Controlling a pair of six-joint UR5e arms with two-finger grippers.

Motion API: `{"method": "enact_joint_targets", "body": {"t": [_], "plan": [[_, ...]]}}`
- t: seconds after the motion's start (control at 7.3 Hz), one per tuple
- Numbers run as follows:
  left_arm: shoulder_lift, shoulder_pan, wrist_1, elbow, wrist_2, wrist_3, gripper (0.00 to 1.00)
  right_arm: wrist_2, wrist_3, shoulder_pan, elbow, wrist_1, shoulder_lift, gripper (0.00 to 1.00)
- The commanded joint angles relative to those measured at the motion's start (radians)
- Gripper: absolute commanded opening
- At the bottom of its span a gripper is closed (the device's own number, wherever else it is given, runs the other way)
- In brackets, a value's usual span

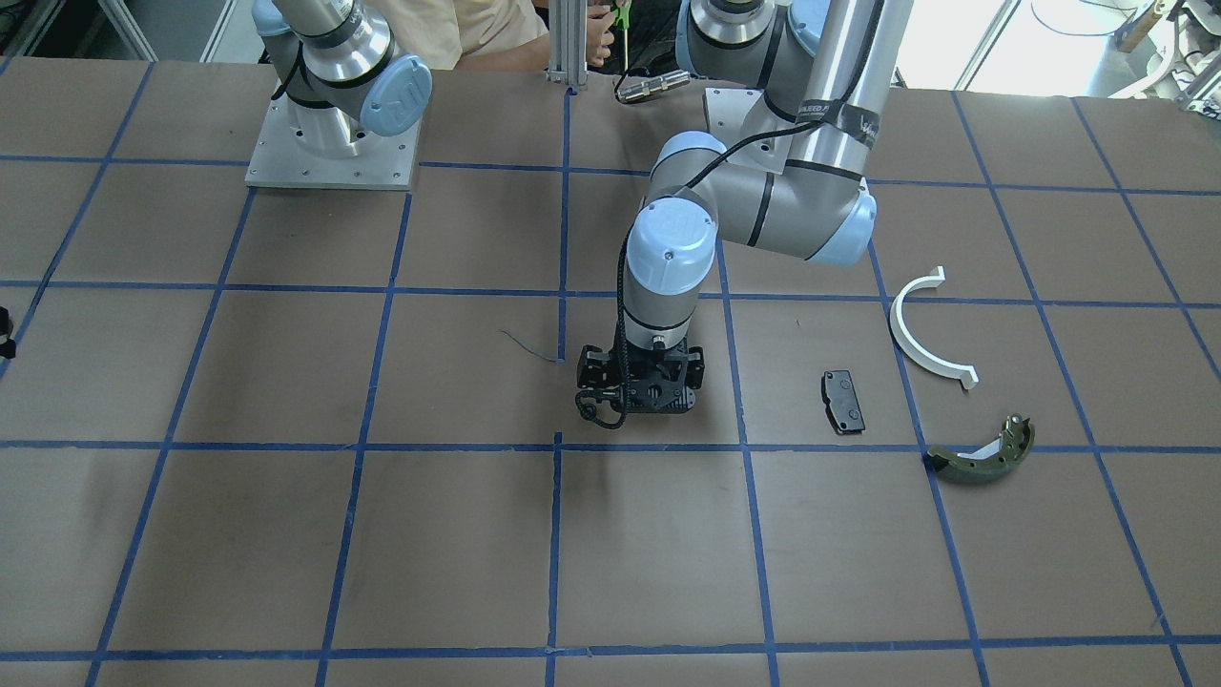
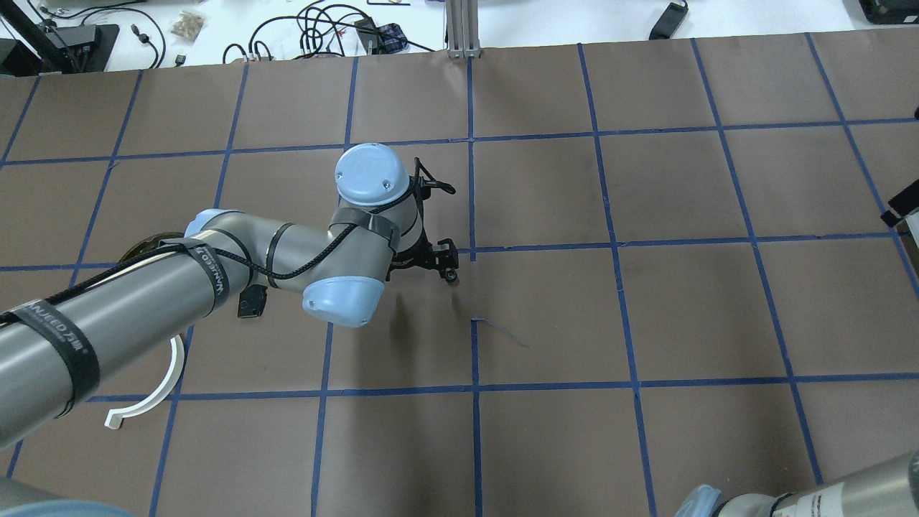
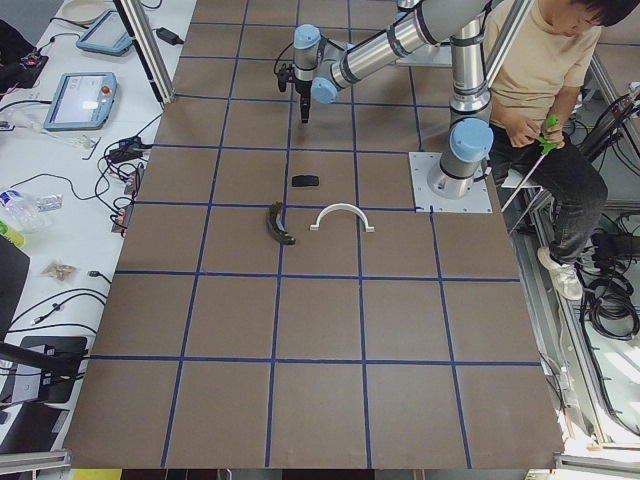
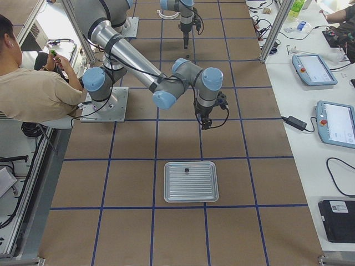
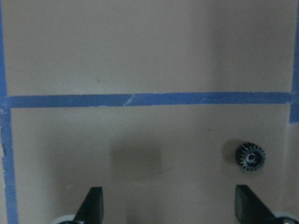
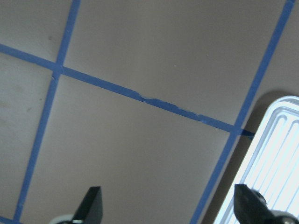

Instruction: Place bearing gear from tray to pile

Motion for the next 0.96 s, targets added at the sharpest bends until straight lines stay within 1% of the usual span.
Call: {"method": "enact_joint_targets", "body": {"t": [0.0,0.14,0.27,0.55,0.69,0.82], "plan": [[-0.06,-0.04,0.016,0.065,0.001,-0.04,1.0,-0.016,-0.187,-0.09,-0.004,-0.128,0.065,0.98],[-0.065,-0.043,0.019,0.07,0.001,-0.04,1.0,-0.015,-0.253,-0.116,-0.008,-0.182,0.113,0.98],[-0.065,-0.044,0.016,0.065,0.001,-0.04,1.0,-0.016,-0.289,-0.131,-0.008,-0.211,0.145,0.97],[-0.065,-0.055,0.012,0.062,0.004,-0.048,0.99,-0.015,-0.386,-0.177,-0.011,-0.245,0.194,0.96],[-0.065,-0.058,0.01,0.062,0.023,-0.049,0.97,-0.016,-0.438,-0.186,-0.013,-0.262,0.22,0.96],[-0.068,-0.063,0.012,0.062,0.023,-0.049,0.9,-0.016,-0.458,-0.197,-0.019,-0.263,0.231,0.96]]}}
